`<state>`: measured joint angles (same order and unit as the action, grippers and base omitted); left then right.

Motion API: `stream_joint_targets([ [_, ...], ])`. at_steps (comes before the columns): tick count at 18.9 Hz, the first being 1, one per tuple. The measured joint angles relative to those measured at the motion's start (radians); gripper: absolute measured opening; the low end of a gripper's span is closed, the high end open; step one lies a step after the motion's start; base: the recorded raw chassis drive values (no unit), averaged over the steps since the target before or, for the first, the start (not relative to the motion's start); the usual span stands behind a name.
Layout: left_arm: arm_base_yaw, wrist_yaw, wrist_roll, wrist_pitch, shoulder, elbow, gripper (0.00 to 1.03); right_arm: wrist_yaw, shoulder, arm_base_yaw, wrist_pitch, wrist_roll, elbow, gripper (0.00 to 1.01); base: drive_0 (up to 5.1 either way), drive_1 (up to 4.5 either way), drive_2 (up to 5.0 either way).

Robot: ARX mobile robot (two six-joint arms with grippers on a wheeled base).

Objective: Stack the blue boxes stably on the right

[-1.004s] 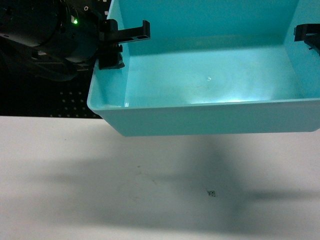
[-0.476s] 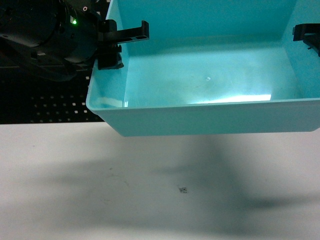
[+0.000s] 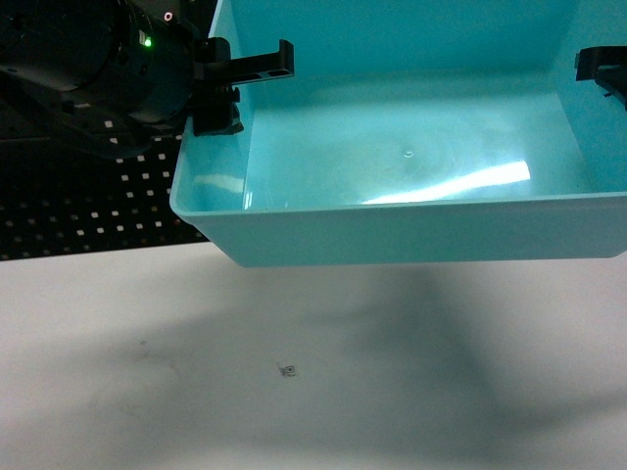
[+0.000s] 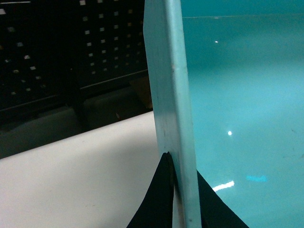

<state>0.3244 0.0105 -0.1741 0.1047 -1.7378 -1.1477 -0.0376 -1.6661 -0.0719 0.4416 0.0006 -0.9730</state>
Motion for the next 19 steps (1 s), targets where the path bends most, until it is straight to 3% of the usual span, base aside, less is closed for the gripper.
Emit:
stream_joint_targets([
  [19,0.000,0.000,0.000,0.000,0.000,0.000,0.02,0.000,0.001,0.000,0.000,0.000,0.000,0.07,-1.7,-1.67,-1.7],
])
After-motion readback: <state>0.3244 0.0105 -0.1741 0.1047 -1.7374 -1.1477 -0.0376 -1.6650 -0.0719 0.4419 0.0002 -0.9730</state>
